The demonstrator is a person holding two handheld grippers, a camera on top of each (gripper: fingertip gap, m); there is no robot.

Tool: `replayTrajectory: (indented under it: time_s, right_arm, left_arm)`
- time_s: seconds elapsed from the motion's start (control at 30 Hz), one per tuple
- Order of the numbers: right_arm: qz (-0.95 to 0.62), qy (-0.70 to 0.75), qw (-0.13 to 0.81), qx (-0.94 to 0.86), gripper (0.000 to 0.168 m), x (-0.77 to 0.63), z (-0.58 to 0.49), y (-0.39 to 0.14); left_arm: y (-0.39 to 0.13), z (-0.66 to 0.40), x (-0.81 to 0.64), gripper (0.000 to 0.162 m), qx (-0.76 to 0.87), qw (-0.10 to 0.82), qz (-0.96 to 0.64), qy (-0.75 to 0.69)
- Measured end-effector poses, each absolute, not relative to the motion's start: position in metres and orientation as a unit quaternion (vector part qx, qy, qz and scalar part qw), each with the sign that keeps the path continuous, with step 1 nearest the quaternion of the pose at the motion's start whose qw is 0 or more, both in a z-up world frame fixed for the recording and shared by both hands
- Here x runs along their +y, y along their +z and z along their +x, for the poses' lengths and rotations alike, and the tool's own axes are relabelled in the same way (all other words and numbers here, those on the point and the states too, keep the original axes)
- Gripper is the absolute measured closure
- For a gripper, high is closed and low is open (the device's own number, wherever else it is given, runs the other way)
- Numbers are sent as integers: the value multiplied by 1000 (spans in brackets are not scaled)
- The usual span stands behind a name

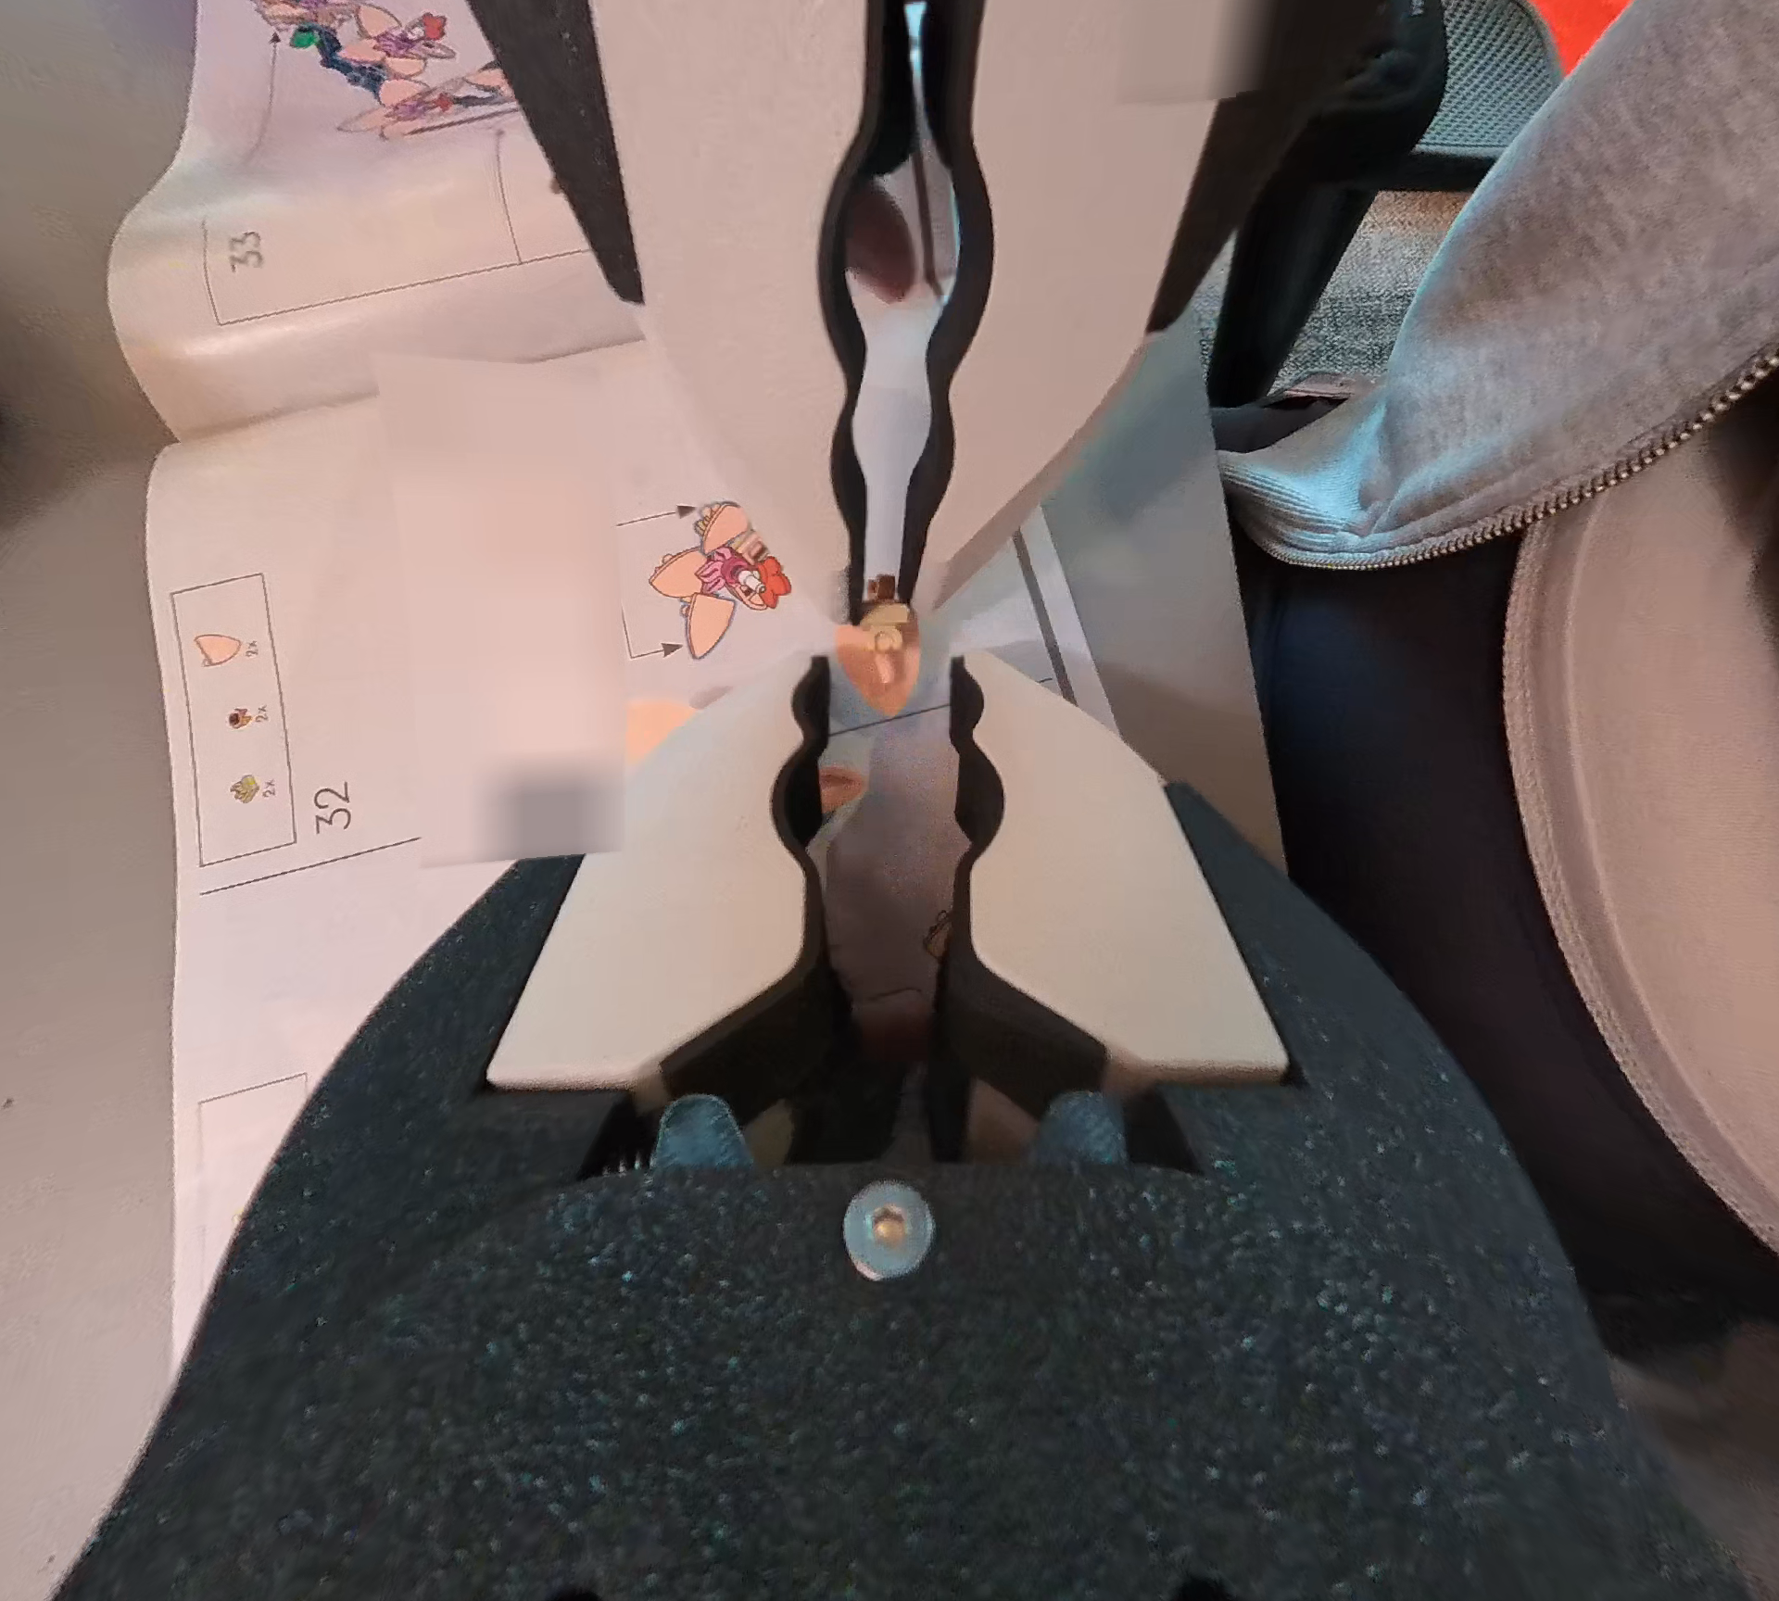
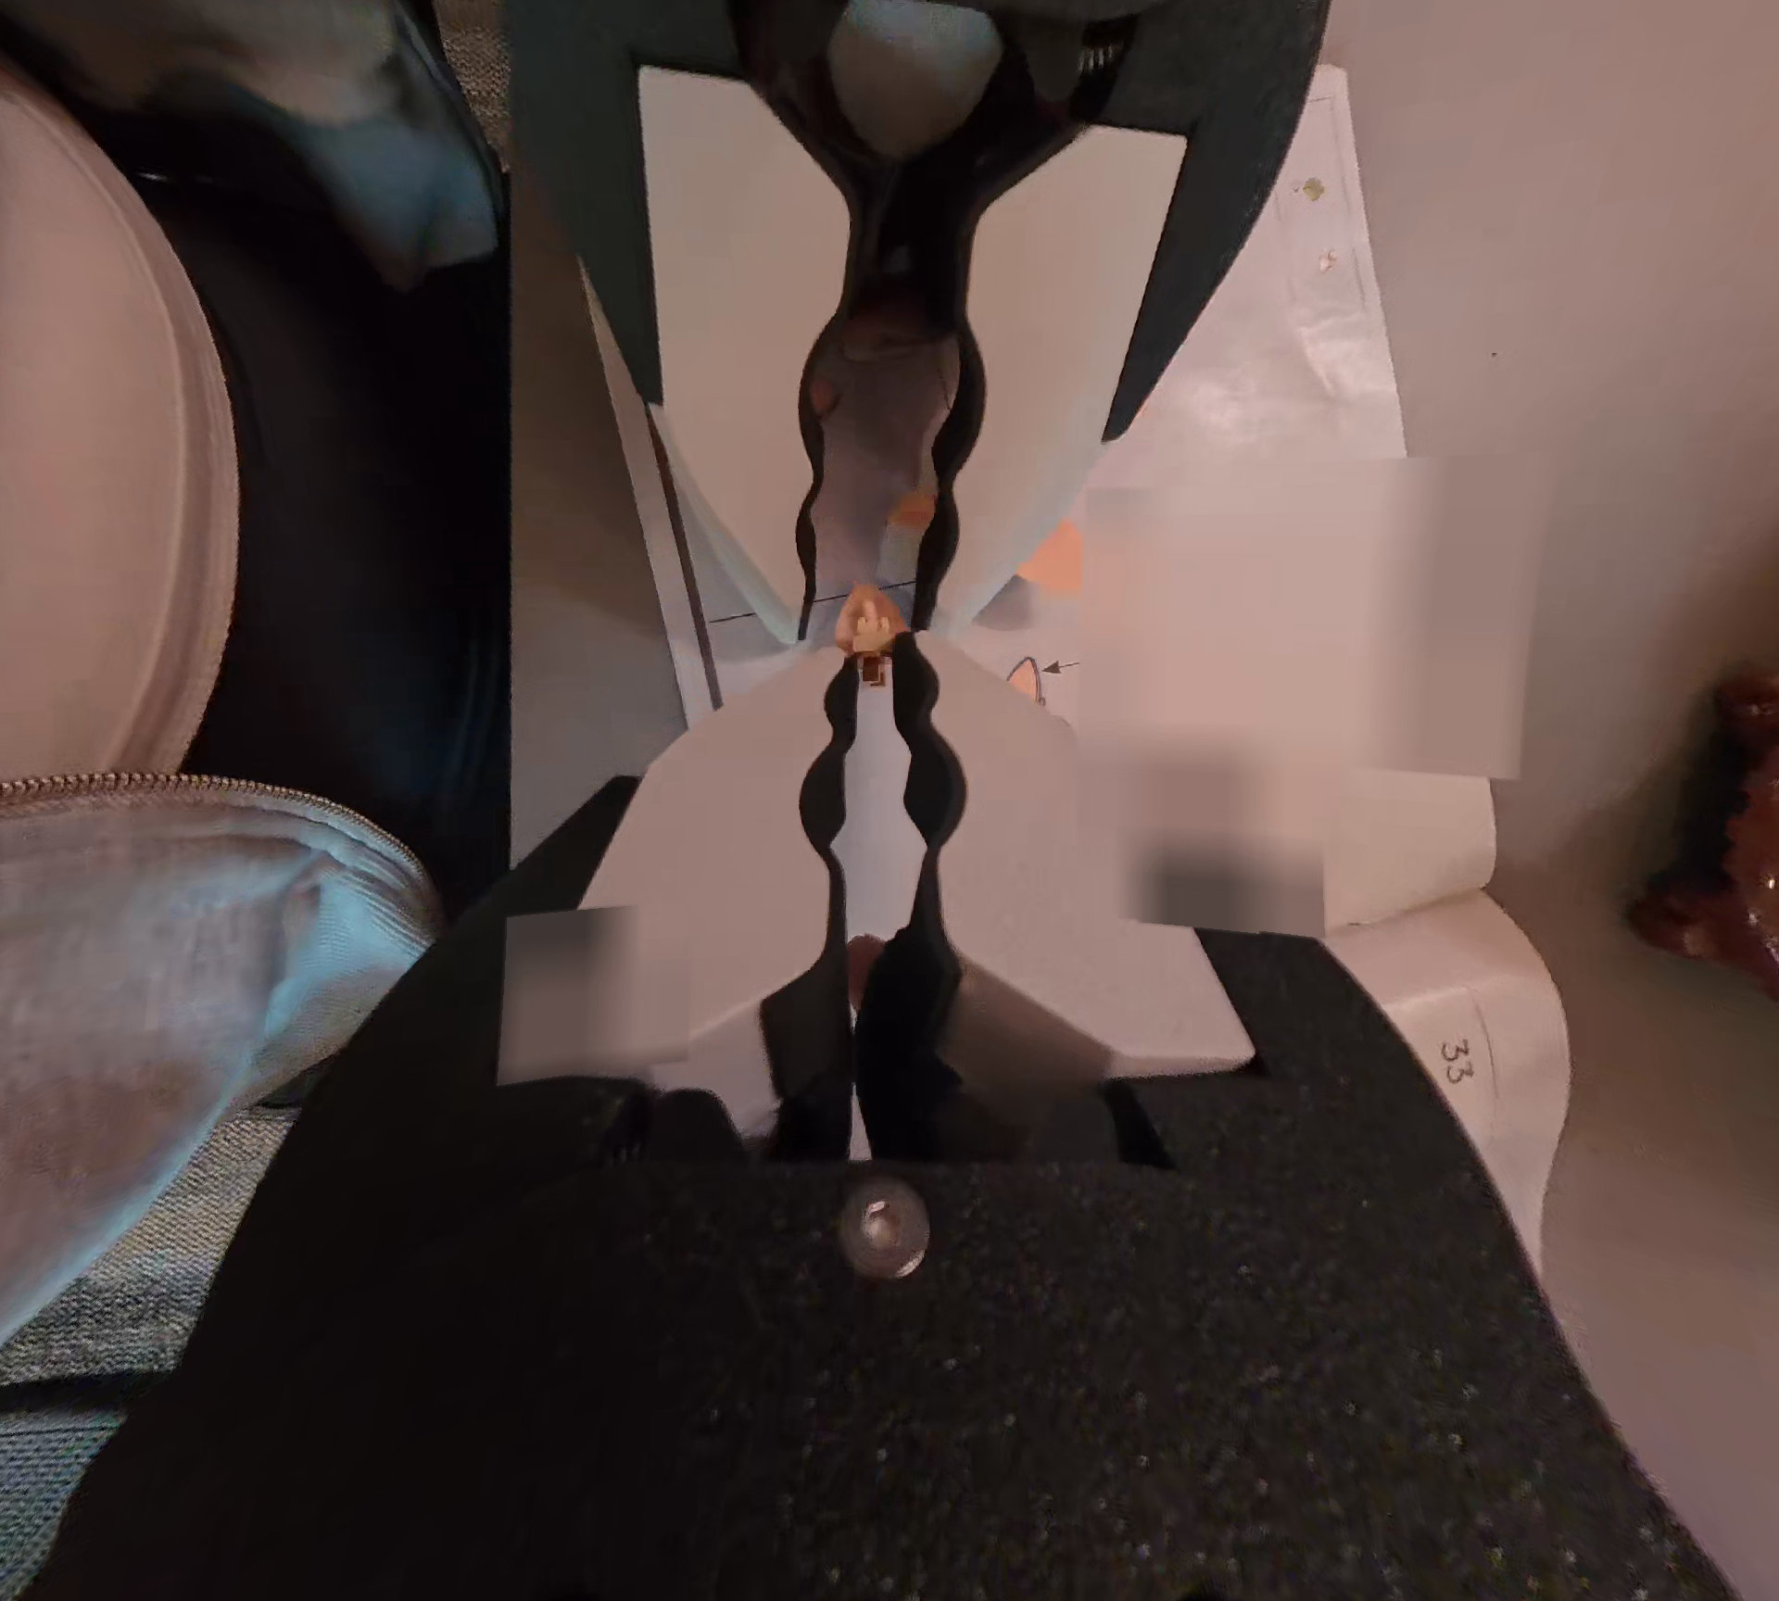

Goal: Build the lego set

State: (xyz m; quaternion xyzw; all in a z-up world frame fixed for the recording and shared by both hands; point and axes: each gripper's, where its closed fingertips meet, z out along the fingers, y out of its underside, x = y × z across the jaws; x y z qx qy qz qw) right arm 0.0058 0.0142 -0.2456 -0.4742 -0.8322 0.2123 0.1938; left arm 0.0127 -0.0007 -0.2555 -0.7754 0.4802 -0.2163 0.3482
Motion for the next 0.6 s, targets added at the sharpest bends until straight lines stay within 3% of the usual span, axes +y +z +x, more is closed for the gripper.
replayTrajectory:
  time_s: [0.13, 0.37, 0.6]
  right_arm:
    - [-448, 216, 177, -849, 161, 9, 6, -244]
    - [-450, 201, 154, -856, 161, 14, 10, -249]
    - [-528, 278, 134, -791, 162, 19, 9, -245]
  left_arm:
    - [-256, 14, -3, 147, 486, 343, -772, -223]
    - [-256, 14, -1, 147, 484, 346, -773, -219]
    - [-253, 10, 8, 119, 493, 381, -762, -178]
